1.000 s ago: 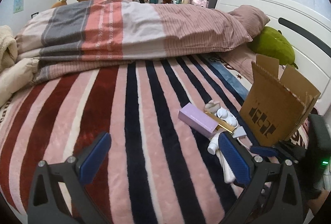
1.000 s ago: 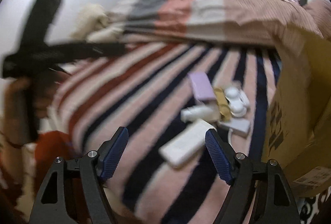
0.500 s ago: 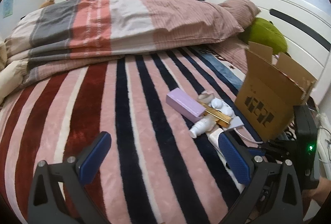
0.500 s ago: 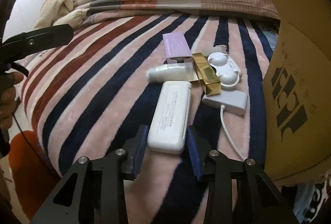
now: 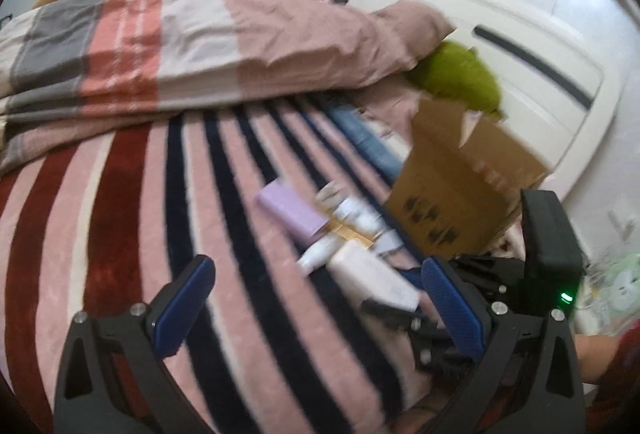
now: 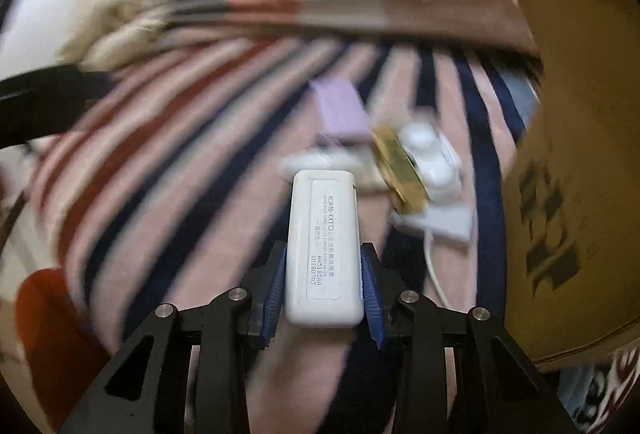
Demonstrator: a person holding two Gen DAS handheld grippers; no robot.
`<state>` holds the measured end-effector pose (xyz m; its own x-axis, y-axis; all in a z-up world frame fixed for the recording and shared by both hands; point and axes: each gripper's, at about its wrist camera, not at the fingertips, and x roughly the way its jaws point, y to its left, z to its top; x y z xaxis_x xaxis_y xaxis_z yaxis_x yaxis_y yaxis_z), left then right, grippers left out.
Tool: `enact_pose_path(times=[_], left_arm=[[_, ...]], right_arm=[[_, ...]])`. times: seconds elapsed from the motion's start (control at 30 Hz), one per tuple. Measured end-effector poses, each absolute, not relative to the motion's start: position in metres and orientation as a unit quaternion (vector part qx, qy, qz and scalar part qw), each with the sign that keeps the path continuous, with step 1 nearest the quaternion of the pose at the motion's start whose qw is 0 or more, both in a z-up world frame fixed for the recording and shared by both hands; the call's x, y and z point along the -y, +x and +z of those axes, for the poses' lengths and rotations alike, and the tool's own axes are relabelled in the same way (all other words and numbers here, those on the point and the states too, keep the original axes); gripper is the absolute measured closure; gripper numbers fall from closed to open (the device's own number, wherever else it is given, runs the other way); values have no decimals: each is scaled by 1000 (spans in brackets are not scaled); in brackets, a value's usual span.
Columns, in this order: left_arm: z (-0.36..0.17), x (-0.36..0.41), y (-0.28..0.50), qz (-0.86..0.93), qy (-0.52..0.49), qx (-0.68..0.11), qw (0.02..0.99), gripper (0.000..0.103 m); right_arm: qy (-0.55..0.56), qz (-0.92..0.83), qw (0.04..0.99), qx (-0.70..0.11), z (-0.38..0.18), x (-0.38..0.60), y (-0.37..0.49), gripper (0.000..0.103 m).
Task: Organize rigid objects
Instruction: 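Lower the right tool onto the white power bank and grasp it, then carry the power bank into the cardboard box and open the right tool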
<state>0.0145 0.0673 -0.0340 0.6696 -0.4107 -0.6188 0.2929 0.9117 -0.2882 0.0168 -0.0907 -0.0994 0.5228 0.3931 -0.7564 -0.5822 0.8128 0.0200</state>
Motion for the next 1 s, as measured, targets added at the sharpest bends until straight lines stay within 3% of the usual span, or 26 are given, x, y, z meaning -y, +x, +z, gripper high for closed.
enact_pose_path(times=[0.1, 0.17, 0.27, 0.33, 0.4, 0.73, 1.0], left_arm=[[-4, -56, 23, -230, -89, -343, 906, 3], [14, -45, 32, -254, -90, -336, 903, 10], [36, -20, 54, -288, -90, -336, 892, 26], [45, 4, 72, -313, -85, -341, 882, 46], [52, 35, 90, -346, -73, -345, 870, 60], [35, 167, 170, -386, -24, -439, 811, 63], [14, 191, 185, -361, -4, -492, 793, 60]], right_arm=[[-102, 333, 864, -363, -52, 88, 10, 72], [-90, 354, 868, -336, -21, 92, 10, 72], [-78, 360, 879, -303, 16, 109, 16, 72], [-79, 355, 887, -285, 33, 125, 20, 72], [-81, 339, 896, -275, 45, 142, 27, 72], [-33, 251, 894, -369, 40, 259, 97, 72], [-85, 216, 861, -452, 20, 270, 131, 72]])
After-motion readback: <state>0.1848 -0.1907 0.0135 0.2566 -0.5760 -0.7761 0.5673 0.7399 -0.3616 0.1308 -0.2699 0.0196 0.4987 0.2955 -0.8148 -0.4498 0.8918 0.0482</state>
